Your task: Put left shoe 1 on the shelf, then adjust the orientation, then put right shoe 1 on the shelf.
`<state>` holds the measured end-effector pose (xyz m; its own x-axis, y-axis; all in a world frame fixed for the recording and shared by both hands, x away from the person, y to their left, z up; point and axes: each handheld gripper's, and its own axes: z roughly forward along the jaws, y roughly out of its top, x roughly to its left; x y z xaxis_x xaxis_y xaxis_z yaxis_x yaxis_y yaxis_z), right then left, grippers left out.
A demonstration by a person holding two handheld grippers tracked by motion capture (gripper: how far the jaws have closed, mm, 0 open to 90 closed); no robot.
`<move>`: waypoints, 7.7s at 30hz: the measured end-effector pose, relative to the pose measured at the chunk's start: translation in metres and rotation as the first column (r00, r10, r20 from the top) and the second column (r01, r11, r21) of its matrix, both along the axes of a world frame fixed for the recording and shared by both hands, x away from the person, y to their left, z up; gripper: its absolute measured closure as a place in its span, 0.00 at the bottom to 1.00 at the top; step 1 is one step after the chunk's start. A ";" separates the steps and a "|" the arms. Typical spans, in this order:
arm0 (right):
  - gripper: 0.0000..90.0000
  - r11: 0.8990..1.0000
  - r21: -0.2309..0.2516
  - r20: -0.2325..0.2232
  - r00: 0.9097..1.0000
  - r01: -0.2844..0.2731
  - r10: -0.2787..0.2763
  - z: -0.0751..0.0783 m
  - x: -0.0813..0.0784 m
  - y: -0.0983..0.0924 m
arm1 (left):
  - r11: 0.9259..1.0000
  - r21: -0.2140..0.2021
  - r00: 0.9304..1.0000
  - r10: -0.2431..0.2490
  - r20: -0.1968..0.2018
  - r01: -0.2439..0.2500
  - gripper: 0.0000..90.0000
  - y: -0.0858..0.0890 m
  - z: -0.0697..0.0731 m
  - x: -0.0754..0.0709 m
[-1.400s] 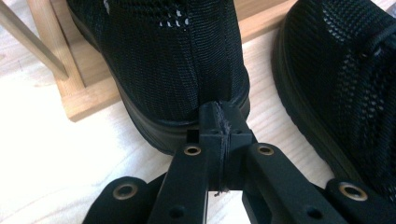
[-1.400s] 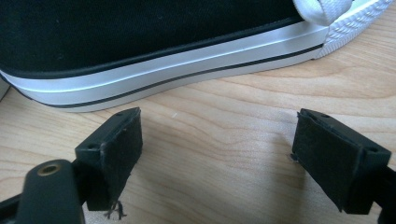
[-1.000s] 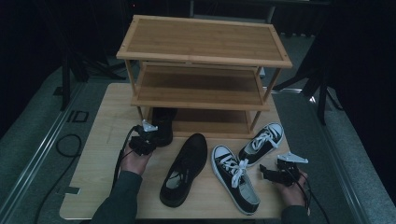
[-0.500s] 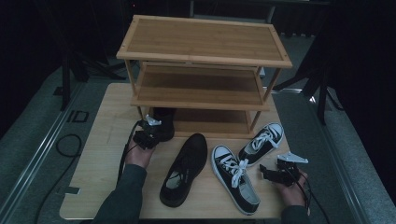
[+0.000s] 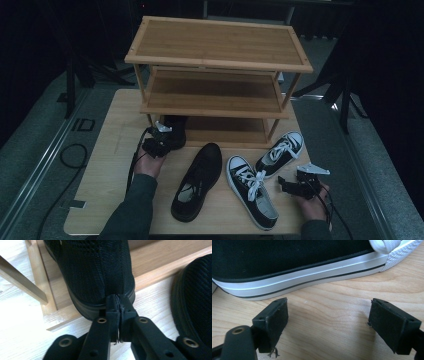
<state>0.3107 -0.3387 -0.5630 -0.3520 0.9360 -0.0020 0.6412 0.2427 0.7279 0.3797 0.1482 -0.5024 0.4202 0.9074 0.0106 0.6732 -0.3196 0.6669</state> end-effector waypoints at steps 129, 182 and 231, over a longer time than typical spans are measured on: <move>0.18 1.000 -0.001 0.001 1.000 0.003 -0.003 0.000 0.001 0.001 | 0.957 -0.096 0.932 -0.288 -0.219 0.273 0.95 -0.041 0.047 -0.041; 0.18 1.000 0.000 0.000 1.000 0.004 -0.004 0.000 0.001 0.002 | 0.994 -0.089 0.995 -0.070 -0.069 0.064 0.94 -0.050 0.038 0.002; 0.18 1.000 0.000 0.000 1.000 0.004 -0.004 0.000 0.001 0.002 | 0.991 -0.093 0.992 0.105 0.062 -0.099 0.77 -0.053 0.023 0.033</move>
